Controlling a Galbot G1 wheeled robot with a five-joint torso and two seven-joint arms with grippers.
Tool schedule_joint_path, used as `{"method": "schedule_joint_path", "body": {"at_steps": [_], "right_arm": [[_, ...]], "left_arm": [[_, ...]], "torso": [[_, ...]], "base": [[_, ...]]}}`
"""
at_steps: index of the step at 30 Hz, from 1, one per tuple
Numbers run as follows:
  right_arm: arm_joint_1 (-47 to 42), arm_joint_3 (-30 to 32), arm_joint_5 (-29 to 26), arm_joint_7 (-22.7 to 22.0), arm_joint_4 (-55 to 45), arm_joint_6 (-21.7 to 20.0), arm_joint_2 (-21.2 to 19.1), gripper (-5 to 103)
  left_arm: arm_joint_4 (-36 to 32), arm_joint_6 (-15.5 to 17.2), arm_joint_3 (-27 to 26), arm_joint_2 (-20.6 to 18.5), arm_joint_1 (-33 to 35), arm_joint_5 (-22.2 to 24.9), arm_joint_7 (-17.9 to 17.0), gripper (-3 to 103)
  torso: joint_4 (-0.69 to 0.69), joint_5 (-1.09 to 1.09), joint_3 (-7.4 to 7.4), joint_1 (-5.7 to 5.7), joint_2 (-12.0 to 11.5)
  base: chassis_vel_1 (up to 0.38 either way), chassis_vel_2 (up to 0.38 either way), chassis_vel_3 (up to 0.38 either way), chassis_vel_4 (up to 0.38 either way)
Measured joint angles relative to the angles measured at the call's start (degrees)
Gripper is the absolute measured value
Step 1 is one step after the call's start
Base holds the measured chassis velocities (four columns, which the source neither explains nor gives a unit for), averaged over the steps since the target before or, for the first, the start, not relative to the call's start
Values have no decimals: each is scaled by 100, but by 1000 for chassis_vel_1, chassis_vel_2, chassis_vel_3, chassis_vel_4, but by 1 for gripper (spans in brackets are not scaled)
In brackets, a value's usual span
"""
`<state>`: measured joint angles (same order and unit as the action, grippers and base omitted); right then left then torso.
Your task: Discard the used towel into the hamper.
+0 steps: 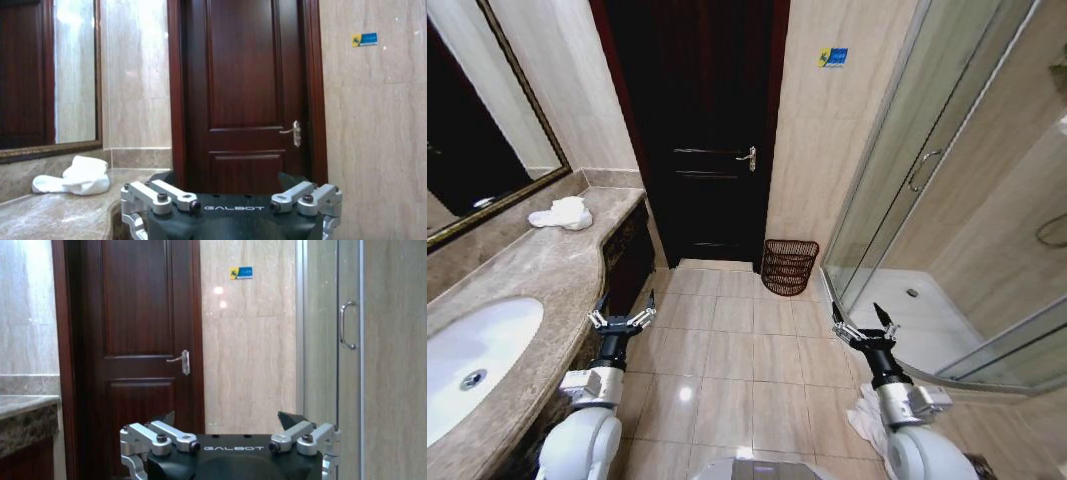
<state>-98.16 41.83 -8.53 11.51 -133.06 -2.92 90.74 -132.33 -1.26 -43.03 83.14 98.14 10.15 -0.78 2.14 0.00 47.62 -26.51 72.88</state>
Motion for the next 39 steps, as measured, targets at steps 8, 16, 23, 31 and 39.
{"method": "schedule_joint_path", "body": {"at_steps": [8, 16, 23, 31, 39], "right_arm": [[109, -27, 107, 1, 57, -9, 60, 100], [199, -83, 187, -11, 87, -67, 89, 100], [261, -103, 226, -9, 111, -76, 78, 100], [309, -94, 228, -9, 124, -103, 62, 100], [349, -77, 228, -15, 152, -103, 65, 100]], "left_arm": [[44, -51, 17, 2, 21, 86, 10, 100], [129, -22, 62, 5, -24, 196, 111, 100], [237, -123, 28, 12, -4, 185, 114, 100], [301, -196, 0, -6, -4, 177, 114, 100], [332, -231, -3, -14, -3, 167, 114, 100]], "torso": [[0, 0, 0, 0, 0], [0, 0, 0, 0, 0], [0, 0, 0, 0, 0], [0, 0, 0, 0, 0], [0, 0, 0, 0, 0]], "base": [[-26, 22, 32, -36], [-11, 12, 15, -14], [-15, 12, 11, -13], [-58, 54, 56, -56], [-56, 77, 90, -51]]}}
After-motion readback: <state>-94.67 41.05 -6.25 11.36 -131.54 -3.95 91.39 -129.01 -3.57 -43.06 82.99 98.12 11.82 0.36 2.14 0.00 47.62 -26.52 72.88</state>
